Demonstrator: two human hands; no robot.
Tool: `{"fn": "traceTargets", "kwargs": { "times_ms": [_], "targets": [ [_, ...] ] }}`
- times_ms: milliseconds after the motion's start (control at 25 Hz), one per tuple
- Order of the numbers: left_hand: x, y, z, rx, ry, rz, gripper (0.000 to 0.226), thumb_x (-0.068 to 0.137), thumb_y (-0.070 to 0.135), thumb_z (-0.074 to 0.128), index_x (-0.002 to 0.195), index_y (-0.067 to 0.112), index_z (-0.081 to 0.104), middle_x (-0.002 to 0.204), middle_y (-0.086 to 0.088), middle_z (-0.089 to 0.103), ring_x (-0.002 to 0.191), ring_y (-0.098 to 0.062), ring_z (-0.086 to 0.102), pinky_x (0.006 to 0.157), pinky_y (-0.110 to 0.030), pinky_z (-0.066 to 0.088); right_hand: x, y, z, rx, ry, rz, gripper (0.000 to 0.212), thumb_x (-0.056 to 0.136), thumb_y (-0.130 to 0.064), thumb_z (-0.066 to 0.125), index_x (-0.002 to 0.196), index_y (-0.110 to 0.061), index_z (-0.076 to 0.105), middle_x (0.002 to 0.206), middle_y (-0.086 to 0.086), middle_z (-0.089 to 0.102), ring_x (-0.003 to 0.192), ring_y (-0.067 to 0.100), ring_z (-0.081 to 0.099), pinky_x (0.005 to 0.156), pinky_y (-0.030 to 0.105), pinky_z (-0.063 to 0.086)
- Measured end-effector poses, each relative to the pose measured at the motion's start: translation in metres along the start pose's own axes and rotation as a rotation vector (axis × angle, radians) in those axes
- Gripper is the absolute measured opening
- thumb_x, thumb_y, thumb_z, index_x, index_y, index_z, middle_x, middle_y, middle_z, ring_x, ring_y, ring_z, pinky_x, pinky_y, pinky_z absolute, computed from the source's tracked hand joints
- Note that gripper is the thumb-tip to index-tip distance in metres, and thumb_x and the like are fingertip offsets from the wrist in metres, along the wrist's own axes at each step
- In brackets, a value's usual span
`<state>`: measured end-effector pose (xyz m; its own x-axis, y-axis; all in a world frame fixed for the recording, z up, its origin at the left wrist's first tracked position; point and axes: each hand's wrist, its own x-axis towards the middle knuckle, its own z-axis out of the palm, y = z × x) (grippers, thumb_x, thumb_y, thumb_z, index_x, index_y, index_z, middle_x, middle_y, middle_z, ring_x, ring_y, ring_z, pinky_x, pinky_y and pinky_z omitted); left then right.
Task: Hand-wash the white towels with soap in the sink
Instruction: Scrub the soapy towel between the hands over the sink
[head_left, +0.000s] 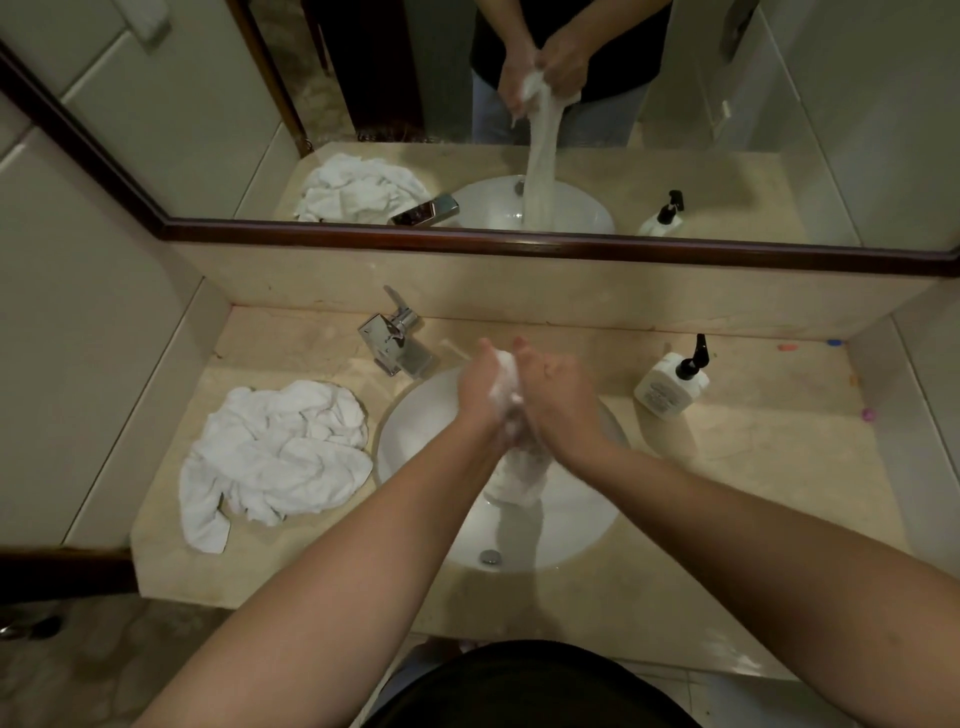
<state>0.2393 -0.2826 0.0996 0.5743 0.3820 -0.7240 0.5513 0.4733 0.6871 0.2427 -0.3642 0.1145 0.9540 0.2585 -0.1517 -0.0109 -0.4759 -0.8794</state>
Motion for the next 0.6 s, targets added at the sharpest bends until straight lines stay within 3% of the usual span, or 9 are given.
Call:
{"fn": "traceTargets", "kwargs": {
  "times_ms": [120, 240, 320, 400, 520, 600],
  "targets": [
    [-0.012, 0.000, 0.011, 0.038, 0.022, 0.015, 0.061, 0.105, 0.054, 0.027, 0.089, 0.006, 0.062, 0.072, -0.009, 0.061, 0.065, -0.020, 0.061, 0.053, -0.025, 0.046, 0.021, 0.004, -0.003, 0.094, 0.163, 0.128, 0.059, 0.103, -0.043, 0.042, 0.053, -0.016, 0.054, 0.054, 0.005, 0.055, 0.051, 0.021, 0.051, 0.058, 0.037, 0.044],
    [0.000, 0.010, -0.002, -0.074, 0.093, 0.021, 0.072, 0.095, 0.067, 0.034, 0.130, 0.009, 0.056, 0.116, -0.012, 0.067, 0.101, -0.026, 0.066, 0.086, -0.038, 0.056, -0.009, 0.002, 0.011, 0.107, 0.042, 0.058, 0.057, 0.102, -0.044, 0.044, 0.058, -0.012, 0.056, 0.051, 0.004, 0.053, 0.043, 0.014, 0.048, 0.047, 0.025, 0.041],
    [0.003, 0.009, -0.013, -0.030, 0.117, 0.073, 0.079, 0.090, 0.073, 0.033, 0.142, 0.015, 0.048, 0.138, -0.010, 0.058, 0.120, -0.030, 0.059, 0.101, -0.047, 0.049, -0.011, 0.006, 0.009, 0.114, 0.048, 0.086, 0.055, 0.102, -0.046, 0.043, 0.058, -0.014, 0.051, 0.051, 0.000, 0.045, 0.044, 0.011, 0.041, 0.048, 0.023, 0.036],
    [0.001, 0.010, -0.024, 0.027, 0.155, 0.170, 0.067, 0.099, 0.065, 0.033, 0.132, 0.011, 0.054, 0.126, -0.006, 0.061, 0.114, -0.025, 0.058, 0.101, -0.040, 0.045, 0.004, 0.010, 0.001, 0.105, 0.102, 0.209, 0.055, 0.102, -0.052, 0.039, 0.065, -0.013, 0.053, 0.060, 0.003, 0.048, 0.055, 0.016, 0.045, 0.057, 0.029, 0.040],
    [0.002, 0.008, -0.050, 0.109, 0.193, 0.286, 0.042, 0.103, 0.052, 0.042, 0.085, 0.015, 0.055, 0.081, -0.001, 0.054, 0.080, -0.018, 0.051, 0.077, -0.032, 0.041, 0.014, 0.019, -0.004, 0.074, 0.071, 0.276, 0.053, 0.102, -0.053, 0.036, 0.073, -0.013, 0.056, 0.067, 0.005, 0.050, 0.063, 0.019, 0.048, 0.063, 0.033, 0.042],
    [0.006, 0.004, -0.068, 0.174, 0.221, 0.362, 0.043, 0.101, 0.050, 0.048, 0.080, 0.012, 0.051, 0.078, -0.007, 0.050, 0.074, -0.018, 0.047, 0.065, -0.031, 0.038, 0.013, 0.021, -0.002, 0.086, 0.019, 0.294, 0.049, 0.102, -0.050, 0.037, 0.074, -0.014, 0.055, 0.069, 0.006, 0.050, 0.066, 0.021, 0.048, 0.066, 0.036, 0.043]
  ]
}}
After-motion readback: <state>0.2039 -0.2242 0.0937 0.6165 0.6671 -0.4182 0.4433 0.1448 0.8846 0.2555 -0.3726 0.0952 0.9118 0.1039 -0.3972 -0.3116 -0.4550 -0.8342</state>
